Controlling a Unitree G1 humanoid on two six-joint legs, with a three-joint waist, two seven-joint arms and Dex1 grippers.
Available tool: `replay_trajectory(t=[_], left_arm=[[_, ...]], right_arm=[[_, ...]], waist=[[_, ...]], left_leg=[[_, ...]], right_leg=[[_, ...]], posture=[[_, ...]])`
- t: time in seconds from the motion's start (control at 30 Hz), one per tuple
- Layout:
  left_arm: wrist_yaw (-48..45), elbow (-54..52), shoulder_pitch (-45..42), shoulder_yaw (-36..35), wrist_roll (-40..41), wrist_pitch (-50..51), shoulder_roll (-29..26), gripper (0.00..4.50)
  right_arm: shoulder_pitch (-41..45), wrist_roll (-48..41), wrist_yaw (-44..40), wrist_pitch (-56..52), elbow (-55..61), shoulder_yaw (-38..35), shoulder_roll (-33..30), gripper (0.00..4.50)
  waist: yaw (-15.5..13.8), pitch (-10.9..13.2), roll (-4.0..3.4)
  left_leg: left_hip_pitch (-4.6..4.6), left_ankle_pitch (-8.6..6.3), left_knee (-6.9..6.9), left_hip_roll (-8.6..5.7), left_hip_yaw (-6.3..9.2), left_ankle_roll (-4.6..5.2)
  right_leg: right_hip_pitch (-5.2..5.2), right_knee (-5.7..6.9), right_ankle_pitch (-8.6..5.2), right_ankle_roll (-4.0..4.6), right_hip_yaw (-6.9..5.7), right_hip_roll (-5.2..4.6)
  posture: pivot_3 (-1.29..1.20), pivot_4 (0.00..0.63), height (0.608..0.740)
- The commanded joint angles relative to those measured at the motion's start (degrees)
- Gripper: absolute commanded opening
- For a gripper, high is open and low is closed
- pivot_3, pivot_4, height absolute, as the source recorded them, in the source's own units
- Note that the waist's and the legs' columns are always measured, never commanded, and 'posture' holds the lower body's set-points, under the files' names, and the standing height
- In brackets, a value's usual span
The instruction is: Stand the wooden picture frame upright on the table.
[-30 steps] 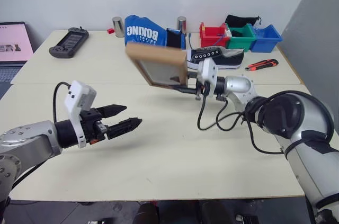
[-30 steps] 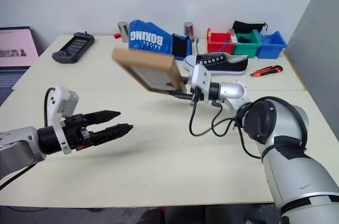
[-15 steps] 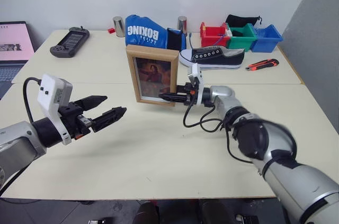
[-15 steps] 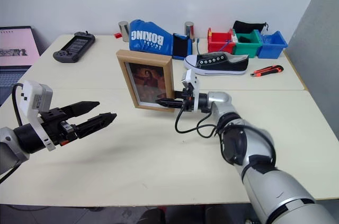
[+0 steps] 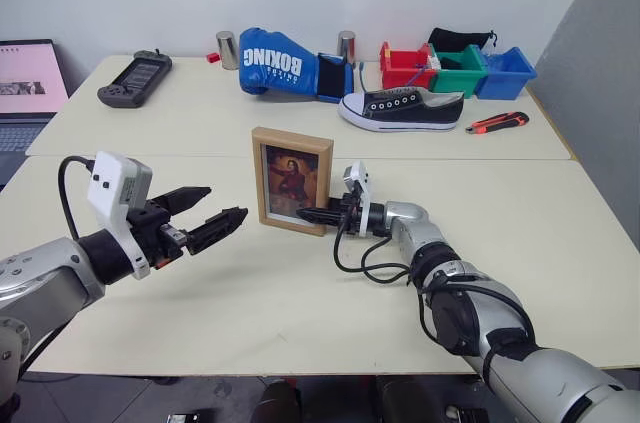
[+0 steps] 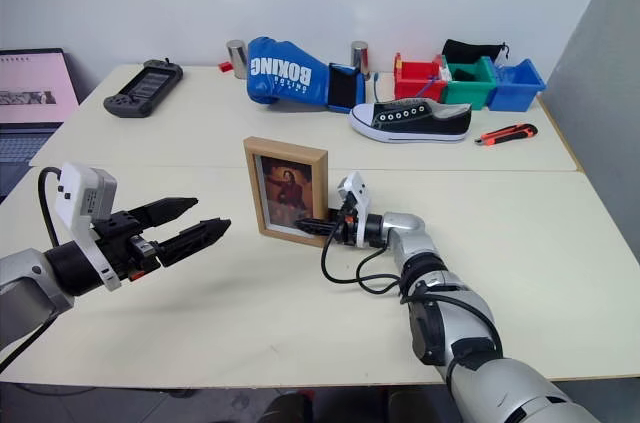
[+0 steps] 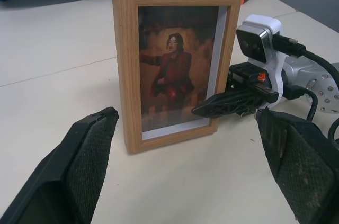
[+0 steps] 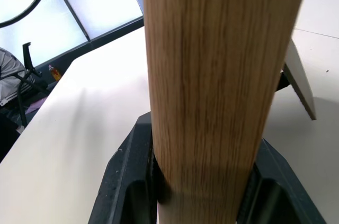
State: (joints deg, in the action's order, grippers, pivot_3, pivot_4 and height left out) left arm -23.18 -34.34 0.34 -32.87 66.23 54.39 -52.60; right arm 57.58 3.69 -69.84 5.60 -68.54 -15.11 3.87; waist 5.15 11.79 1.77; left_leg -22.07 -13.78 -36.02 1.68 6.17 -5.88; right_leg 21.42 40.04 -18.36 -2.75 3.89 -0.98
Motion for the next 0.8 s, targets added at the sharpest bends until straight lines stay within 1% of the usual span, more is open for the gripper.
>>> replay_trajectory(t=[0.03, 0.07, 0.1, 0.13, 0.23, 0.3, 0.33, 0.47, 0.57, 0.67, 0.77, 0.8], left_arm=[[-0.8, -1.0, -0.1, -0.4, -0.4, -0.5, -1.1, 4.48], [-0.8, -0.9, -0.2, -0.3, -0.4, -0.4, -1.1, 4.50], [-0.9, -0.7, -0.4, -0.1, -0.4, -0.3, -1.2, 4.50], [-1.2, -0.5, -0.5, 0.2, -0.6, -0.3, -1.3, 4.50], [-2.2, 0.1, -0.8, 1.1, -1.2, -0.4, -1.7, 4.50], [-3.2, 0.5, -1.0, 2.0, -2.2, -0.8, -1.9, 4.50], [-3.4, 0.7, -1.3, 2.5, -2.7, -0.9, -1.9, 4.50], [-4.6, 1.5, -2.3, 4.2, -4.5, -1.4, -1.6, 4.50], [-5.5, 2.3, -2.9, 5.0, -5.7, -1.6, -1.5, 4.50], [-7.1, 3.5, -3.3, 5.9, -7.3, -1.9, -1.8, 4.50], [-8.7, 5.1, -3.9, 6.5, -8.6, -1.9, -1.8, 4.50], [-8.8, 5.8, -4.5, 6.8, -8.9, -1.7, -1.8, 4.50]], right_arm=[[-2.0, -1.6, 1.1, -0.7, 2.4, 2.9, -0.3, 1.65], [-2.2, -2.0, 1.2, -1.1, 2.8, 3.3, -0.4, 2.00], [-2.5, -2.2, 1.1, -1.2, 3.1, 3.9, -0.6, 2.04], [-2.8, -2.5, 1.0, -1.3, 3.5, 4.5, -0.7, 2.23], [-4.0, -3.1, 1.1, -1.5, 5.1, 6.2, -1.6, 3.03], [-5.4, -3.1, 1.2, -2.0, 6.6, 7.6, -2.9, 3.42], [-5.8, -3.2, 1.3, -2.3, 7.0, 8.1, -3.4, 3.73], [-10.6, -3.9, -0.3, -5.1, 14.4, 10.8, -7.3, 4.50], [-16.0, -4.2, -2.5, -8.6, 23.6, 13.1, -11.9, 4.50], [-22.7, -5.8, -3.8, -15.0, 36.9, 14.1, -18.4, 4.50], [-28.0, -7.4, -2.0, -23.2, 50.9, 14.2, -24.4, 4.50], [-29.2, -8.9, -1.4, -27.9, 56.4, 13.7, -26.3, 4.50]], waist=[[0.0, 0.0, 0.00], [-0.1, 0.0, 0.01], [-0.1, 0.0, 0.01], [-0.1, 0.0, 0.01], [-0.2, 0.0, 0.00], [-0.2, 0.0, 0.01], [-0.2, 0.0, 0.01], [-0.6, 0.0, 0.02], [-1.1, 0.0, 0.03], [-2.4, 0.0, 0.01], [-3.1, 0.0, 0.00], [-3.1, 0.0, -0.01]], left_leg=[[0.00, 0.00, 0.00, 0.00, 0.00, 0.00], [0.01, 0.00, 0.00, 0.00, 0.00, 0.00], [0.03, 0.00, 0.00, 0.00, 0.00, 0.00], [0.03, 0.00, 0.00, 0.00, 0.00, 0.00], [0.02, 0.00, 0.00, 0.00, 0.00, 0.00], [0.02, 0.00, 0.00, 0.00, 0.00, 0.00], [0.02, 0.00, 0.00, 0.00, 0.00, 0.00], [0.02, 0.00, 0.00, 0.00, 0.02, 0.00], [0.02, 0.00, -0.01, -0.02, 0.03, 0.00], [0.01, 0.00, -0.01, -0.06, 0.03, 0.00], [-0.01, 0.00, 0.00, -0.09, 0.04, 0.00], [-0.02, -0.01, 0.00, -0.09, 0.03, 0.00]], right_leg=[[-0.01, 0.00, 0.00, 0.00, 0.00, 0.00], [-0.01, 0.00, 0.00, 0.00, 0.00, 0.00], [-0.03, 0.00, 0.00, 0.00, 0.00, 0.00], [-0.03, 0.00, 0.00, 0.00, 0.00, 0.00], [-0.01, -0.01, 0.00, 0.00, 0.01, 0.00], [-0.02, -0.01, 0.00, 0.00, 0.00, 0.00], [-0.02, -0.01, 0.00, 0.00, 0.00, 0.00], [-0.06, -0.03, 0.00, 0.00, -0.02, 0.00], [-0.09, -0.05, 0.00, -0.01, -0.03, -0.01], [-0.10, -0.09, 0.00, -0.02, -0.04, -0.05], [-0.10, -0.12, -0.01, -0.02, -0.05, -0.08], [-0.09, -0.13, -0.01, -0.02, -0.04, -0.07]], posture=[[0.00, 0.150, 0.740], [0.00, 0.150, 0.740], [0.00, 0.150, 0.740], [0.00, 0.150, 0.740], [0.00, 0.150, 0.740], [0.00, 0.150, 0.740], [0.00, 0.150, 0.740], [0.00, 0.150, 0.740], [0.00, 0.150, 0.740], [0.00, 0.150, 0.740], [0.00, 0.150, 0.740], [0.00, 0.150, 0.740]])
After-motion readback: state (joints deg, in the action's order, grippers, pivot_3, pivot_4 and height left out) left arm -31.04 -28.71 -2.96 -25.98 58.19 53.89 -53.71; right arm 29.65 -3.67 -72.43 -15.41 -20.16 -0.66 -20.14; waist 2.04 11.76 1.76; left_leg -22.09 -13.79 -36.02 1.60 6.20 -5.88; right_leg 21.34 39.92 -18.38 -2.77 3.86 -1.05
